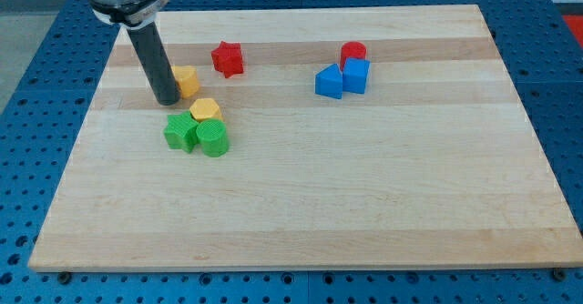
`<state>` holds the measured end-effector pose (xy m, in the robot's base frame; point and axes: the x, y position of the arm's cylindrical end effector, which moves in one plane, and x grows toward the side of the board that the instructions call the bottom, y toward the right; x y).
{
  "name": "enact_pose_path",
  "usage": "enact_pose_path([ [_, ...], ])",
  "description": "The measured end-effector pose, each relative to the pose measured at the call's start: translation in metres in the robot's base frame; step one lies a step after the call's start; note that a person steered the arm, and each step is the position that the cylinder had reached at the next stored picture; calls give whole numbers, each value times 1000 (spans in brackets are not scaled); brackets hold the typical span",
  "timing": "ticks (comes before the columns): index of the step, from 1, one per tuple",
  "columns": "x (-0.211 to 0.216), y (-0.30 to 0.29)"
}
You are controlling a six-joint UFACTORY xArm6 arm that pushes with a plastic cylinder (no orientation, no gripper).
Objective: Push yellow heart beside red star
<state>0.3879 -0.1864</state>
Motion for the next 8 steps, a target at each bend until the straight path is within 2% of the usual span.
enact_pose_path([
  [2,0,19],
  [6,-35,12],
  [8,-35,12],
])
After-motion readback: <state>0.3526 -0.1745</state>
